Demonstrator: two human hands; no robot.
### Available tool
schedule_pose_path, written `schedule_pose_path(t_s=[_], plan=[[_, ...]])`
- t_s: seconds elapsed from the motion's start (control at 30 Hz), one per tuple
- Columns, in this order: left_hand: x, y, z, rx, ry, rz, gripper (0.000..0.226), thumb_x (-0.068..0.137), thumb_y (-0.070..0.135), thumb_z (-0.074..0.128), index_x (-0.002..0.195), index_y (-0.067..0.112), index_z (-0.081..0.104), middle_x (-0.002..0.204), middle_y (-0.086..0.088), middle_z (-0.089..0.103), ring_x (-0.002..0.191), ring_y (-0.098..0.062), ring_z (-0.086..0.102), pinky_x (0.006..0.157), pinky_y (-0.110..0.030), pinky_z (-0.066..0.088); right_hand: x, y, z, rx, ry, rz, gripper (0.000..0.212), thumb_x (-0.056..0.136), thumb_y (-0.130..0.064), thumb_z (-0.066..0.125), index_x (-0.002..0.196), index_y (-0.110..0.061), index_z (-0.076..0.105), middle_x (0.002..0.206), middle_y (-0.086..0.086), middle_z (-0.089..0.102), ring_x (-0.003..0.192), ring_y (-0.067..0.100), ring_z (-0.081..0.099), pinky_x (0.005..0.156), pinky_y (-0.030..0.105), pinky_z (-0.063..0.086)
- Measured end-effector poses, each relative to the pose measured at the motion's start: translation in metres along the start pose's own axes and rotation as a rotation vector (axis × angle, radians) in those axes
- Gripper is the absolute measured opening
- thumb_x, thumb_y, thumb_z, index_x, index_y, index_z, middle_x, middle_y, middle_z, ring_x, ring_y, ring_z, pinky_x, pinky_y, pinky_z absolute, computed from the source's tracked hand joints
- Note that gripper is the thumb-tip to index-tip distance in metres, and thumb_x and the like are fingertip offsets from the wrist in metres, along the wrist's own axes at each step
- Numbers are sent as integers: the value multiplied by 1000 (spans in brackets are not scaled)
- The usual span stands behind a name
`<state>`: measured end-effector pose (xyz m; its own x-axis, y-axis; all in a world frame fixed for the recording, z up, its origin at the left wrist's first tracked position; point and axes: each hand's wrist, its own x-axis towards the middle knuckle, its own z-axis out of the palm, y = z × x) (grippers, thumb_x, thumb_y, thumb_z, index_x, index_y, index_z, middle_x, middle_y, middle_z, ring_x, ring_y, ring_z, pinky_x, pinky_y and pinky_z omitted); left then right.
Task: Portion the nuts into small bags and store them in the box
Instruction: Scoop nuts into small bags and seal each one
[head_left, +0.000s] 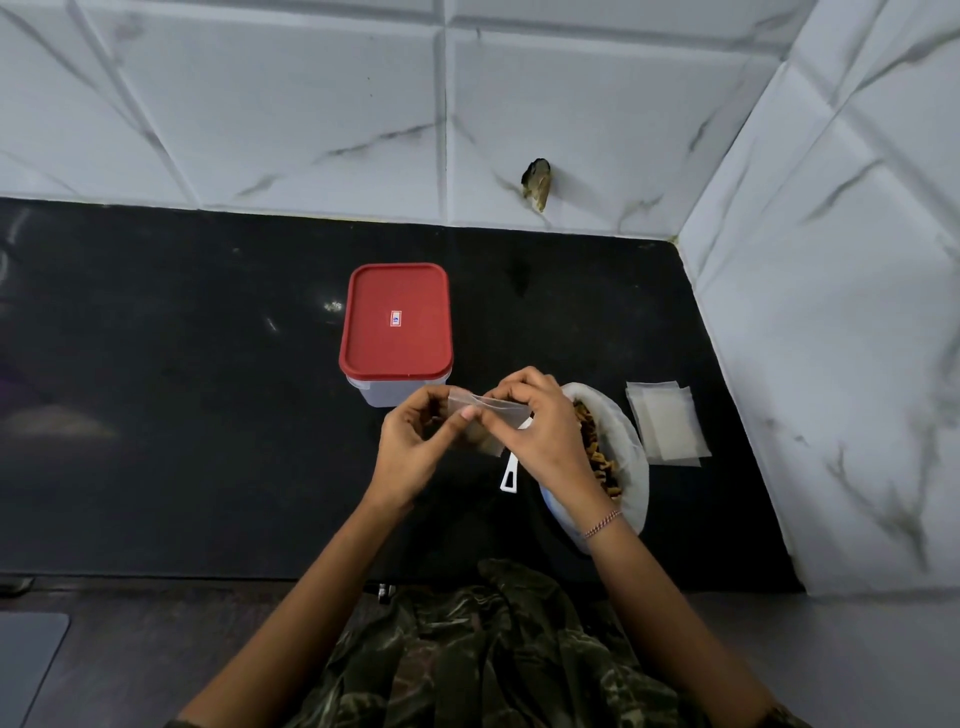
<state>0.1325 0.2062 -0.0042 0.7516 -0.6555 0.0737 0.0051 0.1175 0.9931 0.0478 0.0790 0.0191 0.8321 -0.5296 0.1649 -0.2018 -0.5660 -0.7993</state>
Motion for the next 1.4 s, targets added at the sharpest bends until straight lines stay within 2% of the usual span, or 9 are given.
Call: schedule_pose_path(t_s=[0.23, 0.43, 0.63, 0.73, 0.9, 1.0, 1.07, 1.27, 1.4], plan=[[2, 2, -1, -18, 84, -9, 16, 84, 21, 63, 89, 6, 66, 80, -1, 70, 76, -15, 66, 67, -22, 54, 0, 1, 0, 219, -36, 113, 14, 81, -31, 71, 79, -40, 61, 90, -12, 58, 94, 6, 57, 77, 15, 44], [1, 2, 3, -26, 64, 0, 3, 89, 11, 62, 87, 10, 65, 79, 5, 68, 76, -9, 64, 66, -19, 52, -2, 5, 5, 232, -37, 116, 4, 85, -27, 67, 84, -23, 66, 90, -11, 57, 95, 8, 55, 81, 17, 43], [2, 3, 6, -75, 120, -6, 5, 91, 4, 59, 87, 3, 62, 79, 1, 67, 76, -11, 64, 67, -20, 52, -6, 6, 7, 369, -47, 189, 15, 85, -27, 67, 99, -23, 64, 99, -10, 63, 94, -3, 59, 78, 12, 48], [3, 5, 7, -95, 150, -17, 8, 90, 2, 57, 84, 3, 60, 77, -1, 65, 72, -7, 64, 63, -17, 51, -10, 12, 10, 472, -7, 301, 25, 86, -28, 66, 107, -16, 64, 104, -4, 66, 99, 5, 61, 85, 22, 51], [2, 4, 6, -82, 127, -23, 7, 87, 14, 62, 85, 7, 63, 74, 5, 67, 71, -10, 64, 66, -23, 53, -13, 14, 14, 551, 71, 320, 20, 88, -28, 64, 100, -12, 67, 99, 2, 68, 97, 13, 64, 85, 31, 53], [0, 5, 7, -137, 106, -61, 27, 80, 28, 73, 97, 9, 65, 84, 1, 69, 79, -14, 66, 65, -25, 54, -12, 12, 15, 539, 104, 287, 17, 87, -27, 65, 96, -12, 67, 95, 3, 67, 95, 16, 63, 85, 37, 54], [-1, 6, 8, -161, 103, -111, 33, 76, 28, 75, 103, 11, 65, 90, 0, 71, 86, -16, 68, 64, -25, 56, -12, 10, 16, 510, 121, 256, 16, 87, -24, 66, 92, -10, 66, 89, 4, 66, 89, 16, 63, 81, 36, 54], [1, 7, 7, -98, 166, -142, 2, 86, 9, 64, 88, 9, 66, 85, -7, 69, 79, -16, 68, 63, -24, 55, -13, 10, 22, 505, 111, 272, 17, 88, -26, 64, 89, -9, 67, 90, 8, 65, 88, 17, 63, 79, 33, 54], [1, 7, 4, -126, 173, -107, 2, 84, 8, 63, 84, 7, 63, 76, 2, 69, 74, -9, 67, 60, -20, 53, -12, 11, 25, 516, 98, 207, 17, 94, -19, 56, 92, -7, 68, 89, 6, 63, 87, 13, 62, 76, 25, 52]])
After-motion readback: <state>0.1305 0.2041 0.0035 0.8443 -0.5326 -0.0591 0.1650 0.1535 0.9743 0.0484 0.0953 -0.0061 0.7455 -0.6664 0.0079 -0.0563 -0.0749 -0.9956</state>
